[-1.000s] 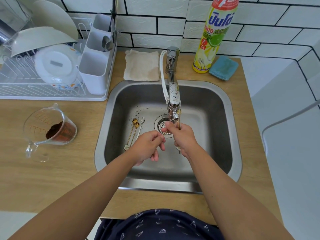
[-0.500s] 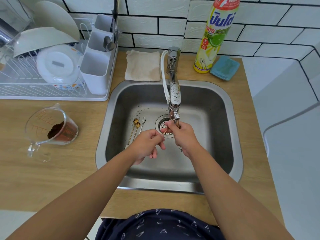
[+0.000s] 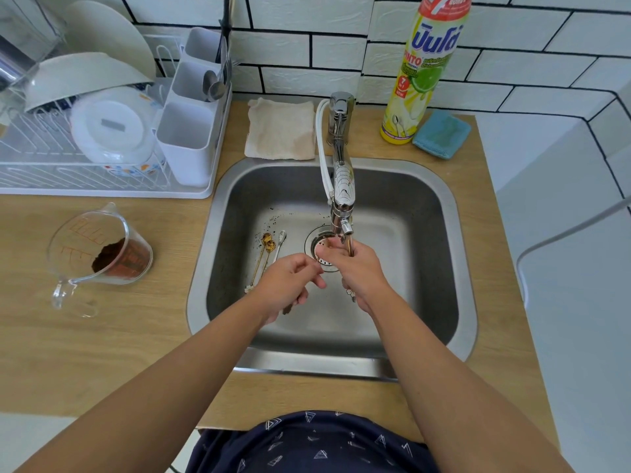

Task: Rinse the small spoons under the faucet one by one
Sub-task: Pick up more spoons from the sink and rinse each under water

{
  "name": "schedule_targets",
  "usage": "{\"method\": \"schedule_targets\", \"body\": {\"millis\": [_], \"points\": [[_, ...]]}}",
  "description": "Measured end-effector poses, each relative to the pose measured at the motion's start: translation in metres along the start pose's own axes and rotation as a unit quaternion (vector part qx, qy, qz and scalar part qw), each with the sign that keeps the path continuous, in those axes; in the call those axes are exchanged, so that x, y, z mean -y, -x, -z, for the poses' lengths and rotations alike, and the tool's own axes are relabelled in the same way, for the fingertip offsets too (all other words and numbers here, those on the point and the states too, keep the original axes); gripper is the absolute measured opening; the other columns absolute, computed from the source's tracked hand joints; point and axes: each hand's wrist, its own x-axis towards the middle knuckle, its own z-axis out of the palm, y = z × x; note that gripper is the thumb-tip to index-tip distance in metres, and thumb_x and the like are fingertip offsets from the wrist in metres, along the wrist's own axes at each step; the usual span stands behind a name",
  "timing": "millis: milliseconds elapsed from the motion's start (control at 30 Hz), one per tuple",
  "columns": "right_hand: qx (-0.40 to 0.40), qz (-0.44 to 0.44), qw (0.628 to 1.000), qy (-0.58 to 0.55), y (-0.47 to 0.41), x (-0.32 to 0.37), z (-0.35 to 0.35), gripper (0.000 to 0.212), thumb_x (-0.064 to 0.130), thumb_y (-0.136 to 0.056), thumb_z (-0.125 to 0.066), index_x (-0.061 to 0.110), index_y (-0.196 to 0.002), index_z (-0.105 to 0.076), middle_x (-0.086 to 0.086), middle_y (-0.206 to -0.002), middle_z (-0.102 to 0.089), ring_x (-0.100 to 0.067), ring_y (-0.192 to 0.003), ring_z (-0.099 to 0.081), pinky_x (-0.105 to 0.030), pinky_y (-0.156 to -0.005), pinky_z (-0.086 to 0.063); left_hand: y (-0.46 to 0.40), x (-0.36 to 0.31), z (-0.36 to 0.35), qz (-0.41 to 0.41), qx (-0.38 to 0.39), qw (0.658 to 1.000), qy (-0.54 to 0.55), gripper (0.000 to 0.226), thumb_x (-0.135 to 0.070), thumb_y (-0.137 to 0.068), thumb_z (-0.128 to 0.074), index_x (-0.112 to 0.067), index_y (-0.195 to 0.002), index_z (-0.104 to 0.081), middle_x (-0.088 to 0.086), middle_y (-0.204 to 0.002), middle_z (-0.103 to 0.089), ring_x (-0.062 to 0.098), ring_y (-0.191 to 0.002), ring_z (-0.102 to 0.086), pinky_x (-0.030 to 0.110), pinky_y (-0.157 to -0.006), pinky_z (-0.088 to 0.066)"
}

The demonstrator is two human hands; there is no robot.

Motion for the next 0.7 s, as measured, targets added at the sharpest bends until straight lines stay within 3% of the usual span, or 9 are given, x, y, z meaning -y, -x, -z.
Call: {"method": "schedule_targets", "body": {"millis": [67, 167, 300, 367, 433, 500, 567, 633, 700], "points": [[0.004, 0.006, 1.000, 0.001, 0.000, 0.001, -0.001, 0.017, 0.022, -0.084, -0.084, 0.016, -0.094, -0.072, 0.016, -0.061, -0.062, 0.004, -0.050, -0.056, -0.007, -0.044, -0.037, 0.001, -0.001, -0.001, -0.001, 0.012, 1.000, -0.014, 0.021, -0.031, -0.103, -0.052, -0.018, -0.097, -0.068, 0.001, -0.091, -0.077, 0.012, -0.044, -0.049, 0.019, -0.038, -0.033], [-0.011, 0.005, 1.000, -0.002, -0.002, 0.005, 0.000, 0.016, 0.027, -0.087, -0.082, 0.015, -0.092, -0.071, 0.016, -0.056, -0.063, 0.005, -0.044, -0.054, -0.007, -0.043, -0.037, 0.001, -0.004, -0.002, 0.013, 0.025, 1.000, -0.001, 0.028, -0.033, -0.107, -0.044, -0.016, -0.103, -0.066, -0.001, -0.089, -0.076, 0.011, -0.042, -0.047, 0.019, -0.039, -0.032], [-0.004, -0.025, 1.000, -0.014, -0.003, 0.005, -0.002, 0.022, 0.035, -0.098, -0.069, 0.014, -0.097, -0.075, 0.011, -0.076, -0.077, -0.001, -0.037, -0.037, -0.017, -0.039, -0.030, 0.001, -0.007, -0.003, 0.024, 0.044, 0.998, 0.044, 0.033, -0.029, -0.109, -0.039, -0.006, -0.105, -0.062, 0.004, -0.083, -0.074, 0.011, -0.039, -0.037, 0.019, -0.040, -0.031], [0.023, -0.043, 0.996, -0.072, -0.002, 0.002, -0.002, 0.018, 0.031, -0.101, -0.064, 0.016, -0.103, -0.073, 0.007, -0.092, -0.081, -0.005, -0.040, -0.028, -0.020, -0.040, -0.028, 0.000, -0.008, -0.003, 0.032, 0.053, 0.995, 0.081, 0.031, -0.027, -0.109, -0.039, -0.005, -0.102, -0.060, 0.006, -0.080, -0.071, 0.010, -0.036, -0.031, 0.019, -0.038, -0.027], [0.050, -0.036, 0.994, -0.094, 0.000, -0.001, -0.002, 0.009, 0.022, -0.101, -0.065, 0.021, -0.108, -0.070, 0.003, -0.103, -0.081, -0.004, -0.042, -0.031, -0.019, -0.040, -0.028, 0.000, -0.009, -0.002, 0.048, 0.060, 0.991, 0.105, 0.029, -0.026, -0.109, -0.039, -0.006, -0.100, -0.059, 0.006, -0.078, -0.070, 0.009, -0.035, -0.029, 0.019, -0.036, -0.025], [0.040, -0.026, 0.997, -0.054, 0.002, -0.002, -0.003, 0.023, 0.018, -0.093, -0.075, 0.024, -0.114, -0.067, 0.009, -0.082, -0.075, -0.004, -0.044, -0.035, -0.020, -0.040, -0.028, 0.000, -0.008, 0.000, 0.067, 0.070, 0.989, 0.115, 0.029, -0.026, -0.109, -0.040, -0.006, -0.101, -0.059, 0.007, -0.079, -0.069, 0.008, -0.035, -0.029, 0.018, -0.035, -0.025], [-0.003, -0.024, 1.000, -0.009, 0.001, 0.001, -0.003, 0.023, 0.022, -0.083, -0.083, 0.023, -0.103, -0.071, 0.012, -0.062, -0.055, -0.006, -0.047, -0.035, -0.020, -0.041, -0.029, 0.000, -0.006, 0.002, 0.081, 0.079, 0.986, 0.125, 0.028, -0.026, -0.109, -0.041, -0.006, -0.101, -0.060, 0.008, -0.080, -0.070, 0.008, -0.036, -0.030, 0.018, -0.035, -0.026], [-0.026, -0.028, 0.999, 0.006, -0.002, 0.006, -0.003, 0.010, 0.027, -0.085, -0.079, 0.021, -0.092, -0.075, 0.008, -0.068, -0.063, -0.009, -0.048, -0.034, -0.020, -0.041, -0.029, 0.001, -0.005, 0.003, 0.087, 0.085, 0.983, 0.141, 0.028, -0.026, -0.108, -0.042, -0.007, -0.102, -0.061, 0.008, -0.081, -0.069, 0.008, -0.036, -0.030, 0.018, -0.035, -0.025], [-0.031, -0.042, 0.998, -0.025, -0.005, 0.008, -0.002, 0.014, 0.028, -0.097, -0.066, 0.017, -0.096, -0.075, 0.004, -0.086, -0.079, -0.010, -0.045, -0.027, -0.021, -0.039, -0.026, 0.001, -0.006, 0.003, 0.089, 0.092, 0.979, 0.158, 0.027, -0.025, -0.108, -0.043, -0.007, -0.101, -0.061, 0.008, -0.082, -0.069, 0.007, -0.036, -0.029, 0.018, -0.035, -0.025]]}}
